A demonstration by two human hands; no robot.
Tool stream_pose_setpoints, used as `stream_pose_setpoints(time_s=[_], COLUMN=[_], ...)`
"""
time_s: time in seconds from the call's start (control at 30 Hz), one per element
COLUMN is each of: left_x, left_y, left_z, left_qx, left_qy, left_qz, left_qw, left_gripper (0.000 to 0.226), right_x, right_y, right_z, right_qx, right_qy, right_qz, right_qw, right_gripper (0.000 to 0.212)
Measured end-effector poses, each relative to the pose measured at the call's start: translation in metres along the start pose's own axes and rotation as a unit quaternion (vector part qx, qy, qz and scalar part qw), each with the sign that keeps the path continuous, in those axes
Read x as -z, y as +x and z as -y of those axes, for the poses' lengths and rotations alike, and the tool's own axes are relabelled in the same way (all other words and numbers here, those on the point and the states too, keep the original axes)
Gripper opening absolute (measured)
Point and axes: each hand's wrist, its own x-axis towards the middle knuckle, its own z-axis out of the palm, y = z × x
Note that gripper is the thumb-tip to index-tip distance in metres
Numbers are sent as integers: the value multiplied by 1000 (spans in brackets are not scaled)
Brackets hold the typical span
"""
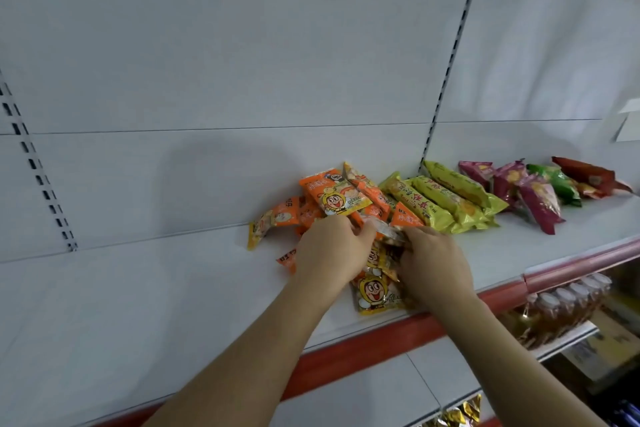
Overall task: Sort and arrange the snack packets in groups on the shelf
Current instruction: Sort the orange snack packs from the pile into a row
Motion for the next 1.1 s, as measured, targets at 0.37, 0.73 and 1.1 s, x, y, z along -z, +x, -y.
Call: stream_pose_setpoints(time_s=[0.37, 0.73, 1.1], left_x=[-25, -14, -9], left_y=[15, 3, -15], left_z=[-15, 4, -15], left_qx=[99, 96, 48], left_qy=[-182, -390, -548], left_qz=[60, -3, 5], left_qw=[976, 916, 835], left_gripper=[36, 20, 22], right_x=[5, 28, 18], right_y=[-10, 0, -5], right_z=[-24, -30, 6], right_qx=[23, 21, 260], right_qy=[-13, 77, 268], right_qz=[-30, -218, -128], right_qw=[999, 973, 919], right_gripper=[48, 17, 28])
